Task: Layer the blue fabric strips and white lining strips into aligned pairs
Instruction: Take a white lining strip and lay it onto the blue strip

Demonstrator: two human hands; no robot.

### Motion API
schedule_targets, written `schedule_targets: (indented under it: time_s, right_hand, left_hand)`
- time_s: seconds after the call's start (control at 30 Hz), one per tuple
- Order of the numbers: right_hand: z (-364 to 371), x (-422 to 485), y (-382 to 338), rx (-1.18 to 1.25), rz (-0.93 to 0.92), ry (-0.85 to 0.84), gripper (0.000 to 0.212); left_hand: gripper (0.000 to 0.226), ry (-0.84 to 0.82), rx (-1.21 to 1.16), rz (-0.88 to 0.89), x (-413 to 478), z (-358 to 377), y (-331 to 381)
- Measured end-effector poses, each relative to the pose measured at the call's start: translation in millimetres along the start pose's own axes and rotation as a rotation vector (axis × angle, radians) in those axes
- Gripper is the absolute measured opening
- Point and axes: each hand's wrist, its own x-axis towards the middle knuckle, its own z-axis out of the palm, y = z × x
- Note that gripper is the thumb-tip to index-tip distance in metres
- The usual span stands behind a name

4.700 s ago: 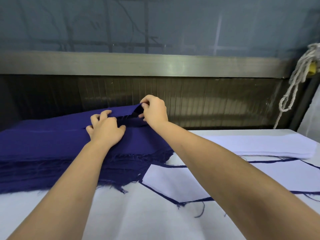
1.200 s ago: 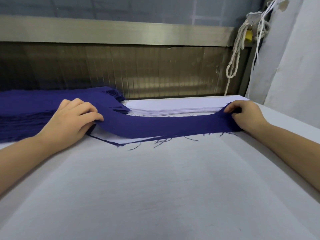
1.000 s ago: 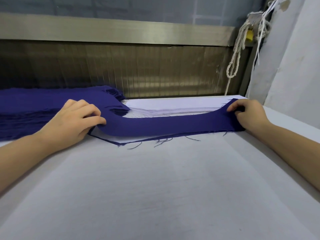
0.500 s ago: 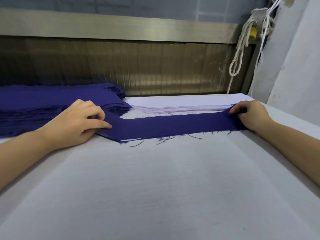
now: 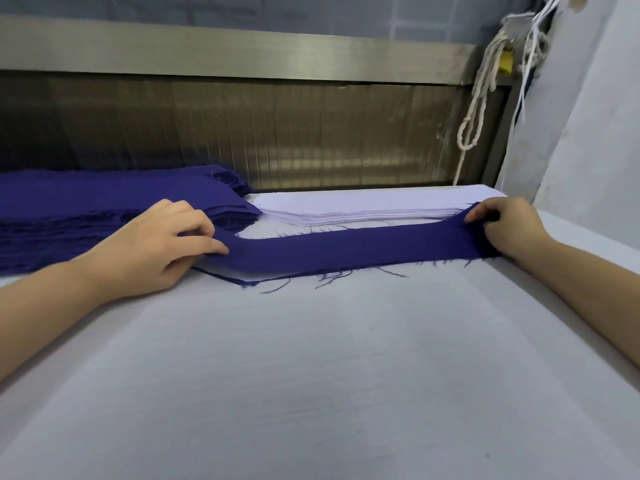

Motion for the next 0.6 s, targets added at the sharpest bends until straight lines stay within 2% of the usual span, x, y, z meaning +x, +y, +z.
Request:
schedule_targets:
  time_s: [0.33,0.6]
  right_hand:
    - [0.9,0.9,1.9,-0.013,0.008,-0.051,0.045]
    - [0.2,-2.1,-1.9,-0.009,0.009,-0.027,0.047]
  left_hand:
    - [0.044,-0.099,-0.038,-0.004,-1.3,-2.2,1.2]
    - [0.042,-0.110,-0.074,-0.031,-0.9,-1.8,2.1]
